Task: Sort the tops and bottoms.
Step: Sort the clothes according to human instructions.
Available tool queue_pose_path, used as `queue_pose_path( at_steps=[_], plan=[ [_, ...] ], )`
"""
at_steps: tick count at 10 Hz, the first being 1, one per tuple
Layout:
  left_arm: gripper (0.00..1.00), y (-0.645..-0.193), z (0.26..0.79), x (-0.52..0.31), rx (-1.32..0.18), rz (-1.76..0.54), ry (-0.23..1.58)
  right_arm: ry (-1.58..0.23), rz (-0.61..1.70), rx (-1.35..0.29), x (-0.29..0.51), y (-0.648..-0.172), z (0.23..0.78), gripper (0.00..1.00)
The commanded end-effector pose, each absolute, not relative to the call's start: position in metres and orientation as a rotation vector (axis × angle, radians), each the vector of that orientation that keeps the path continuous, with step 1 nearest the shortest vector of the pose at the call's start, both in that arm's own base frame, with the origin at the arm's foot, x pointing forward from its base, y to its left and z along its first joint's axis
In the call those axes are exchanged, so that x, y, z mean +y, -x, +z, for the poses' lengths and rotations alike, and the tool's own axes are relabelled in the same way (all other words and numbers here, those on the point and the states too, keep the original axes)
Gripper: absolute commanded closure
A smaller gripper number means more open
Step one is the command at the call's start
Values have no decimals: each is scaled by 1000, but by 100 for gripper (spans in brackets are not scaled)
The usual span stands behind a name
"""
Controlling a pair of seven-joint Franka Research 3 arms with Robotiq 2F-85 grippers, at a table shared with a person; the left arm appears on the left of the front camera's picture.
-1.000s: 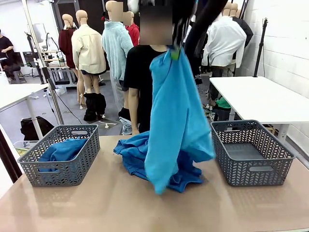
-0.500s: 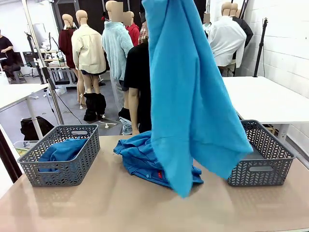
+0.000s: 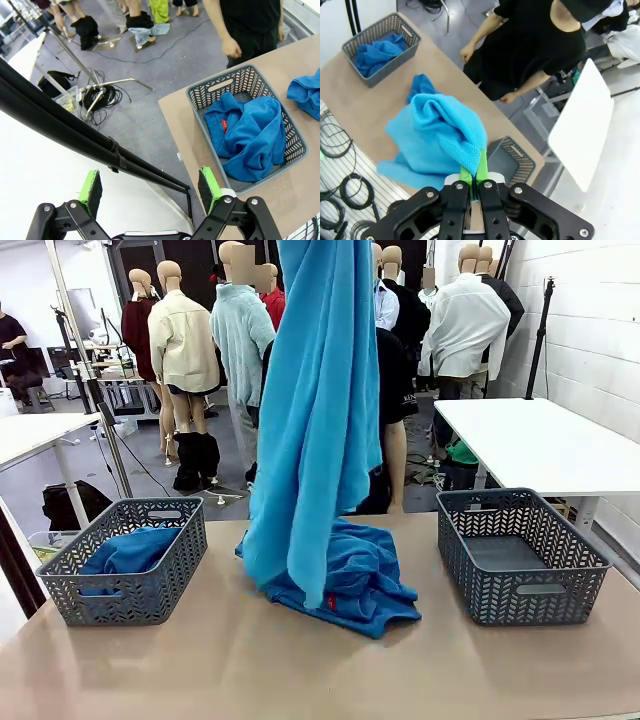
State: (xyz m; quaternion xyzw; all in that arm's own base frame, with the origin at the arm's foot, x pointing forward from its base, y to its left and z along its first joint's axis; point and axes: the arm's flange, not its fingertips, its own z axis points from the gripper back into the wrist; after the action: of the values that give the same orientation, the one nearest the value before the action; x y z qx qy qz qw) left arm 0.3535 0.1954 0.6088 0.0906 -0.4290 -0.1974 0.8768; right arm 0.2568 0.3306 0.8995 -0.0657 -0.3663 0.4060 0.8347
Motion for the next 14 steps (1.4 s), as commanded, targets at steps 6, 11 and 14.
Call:
queue_pose_path(
  at_steps=[6,11,14],
  plan=[
    [0,-354,610,197,-877,-416,-191,147,868,-777,331,-253,897,100],
    [0,-354,610,197,-877,-416,-191,147,868,-777,331,-253,897,100],
    [0,-354,610,197,-877,-416,-191,147,868,-777,331,-253,897,100]
  ],
)
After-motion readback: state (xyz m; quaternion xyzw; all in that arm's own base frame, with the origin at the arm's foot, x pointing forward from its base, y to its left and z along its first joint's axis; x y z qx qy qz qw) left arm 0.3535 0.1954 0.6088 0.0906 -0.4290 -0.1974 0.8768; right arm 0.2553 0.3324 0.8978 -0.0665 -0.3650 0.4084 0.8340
